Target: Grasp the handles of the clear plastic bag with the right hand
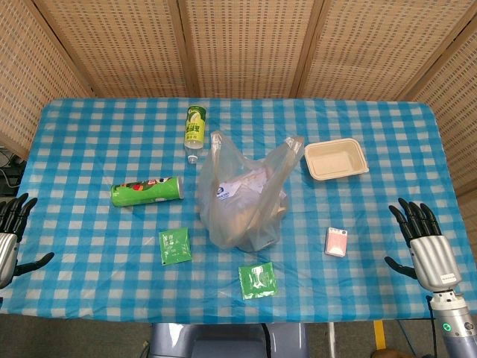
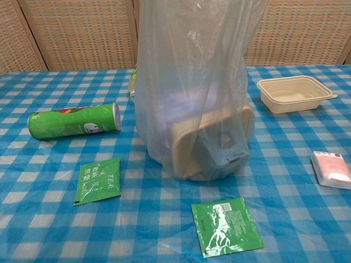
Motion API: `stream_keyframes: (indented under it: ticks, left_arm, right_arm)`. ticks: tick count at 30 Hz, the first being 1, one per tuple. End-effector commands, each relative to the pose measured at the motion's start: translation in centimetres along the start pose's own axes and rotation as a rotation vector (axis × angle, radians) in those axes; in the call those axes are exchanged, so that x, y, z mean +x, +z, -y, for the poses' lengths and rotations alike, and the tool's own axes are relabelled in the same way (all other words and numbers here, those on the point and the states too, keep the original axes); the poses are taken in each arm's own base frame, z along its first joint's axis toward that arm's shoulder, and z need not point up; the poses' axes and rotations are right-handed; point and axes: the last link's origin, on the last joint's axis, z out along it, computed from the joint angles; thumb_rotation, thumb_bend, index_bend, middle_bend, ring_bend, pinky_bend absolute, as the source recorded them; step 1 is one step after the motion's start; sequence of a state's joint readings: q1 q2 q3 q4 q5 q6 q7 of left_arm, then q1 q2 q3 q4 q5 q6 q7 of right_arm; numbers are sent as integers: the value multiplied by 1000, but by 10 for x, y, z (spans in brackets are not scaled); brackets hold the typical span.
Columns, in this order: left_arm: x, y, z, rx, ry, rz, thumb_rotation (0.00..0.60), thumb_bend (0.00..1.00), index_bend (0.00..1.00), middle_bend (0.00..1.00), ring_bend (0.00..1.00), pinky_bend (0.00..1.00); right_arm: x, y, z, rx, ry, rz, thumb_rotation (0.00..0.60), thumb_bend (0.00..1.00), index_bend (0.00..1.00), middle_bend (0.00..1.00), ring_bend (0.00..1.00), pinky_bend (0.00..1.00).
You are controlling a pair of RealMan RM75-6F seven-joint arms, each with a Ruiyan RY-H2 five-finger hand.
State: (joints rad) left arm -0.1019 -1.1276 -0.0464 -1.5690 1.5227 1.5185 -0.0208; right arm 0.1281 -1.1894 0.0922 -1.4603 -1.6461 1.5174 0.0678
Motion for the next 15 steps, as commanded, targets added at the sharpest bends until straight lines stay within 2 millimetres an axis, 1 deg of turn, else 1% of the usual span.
stream_keyframes:
  ticks: [1,5,8,12,15]
  left_arm:
    - [-1,-1,-1,-2,1,1,600,0,0,0,0,0]
    - [-1,-1,-1,-2,2,-1,600,0,0,0,0,0]
    - [-1,0,-1,1,2,-4,600,0,0,0,0,0]
    - [-2,2,0,9,3,0,600,0,0,0,0,0]
    - [-3,5,2,19,5,2,600,0,0,0,0,0]
  right_arm:
    - [1,0,-1,1,7,-2,600,0,0,0,0,0]
    - [2,1,0,8,18,-6,600,0,0,0,0,0]
    - [7,9,3,24,74,-9,600,0,0,0,0,0]
    - [24,35,10,62,191,-30,600,0,0,0,0,0]
    - [40,59,22,103,397,-1,600,0,0,0,0,0]
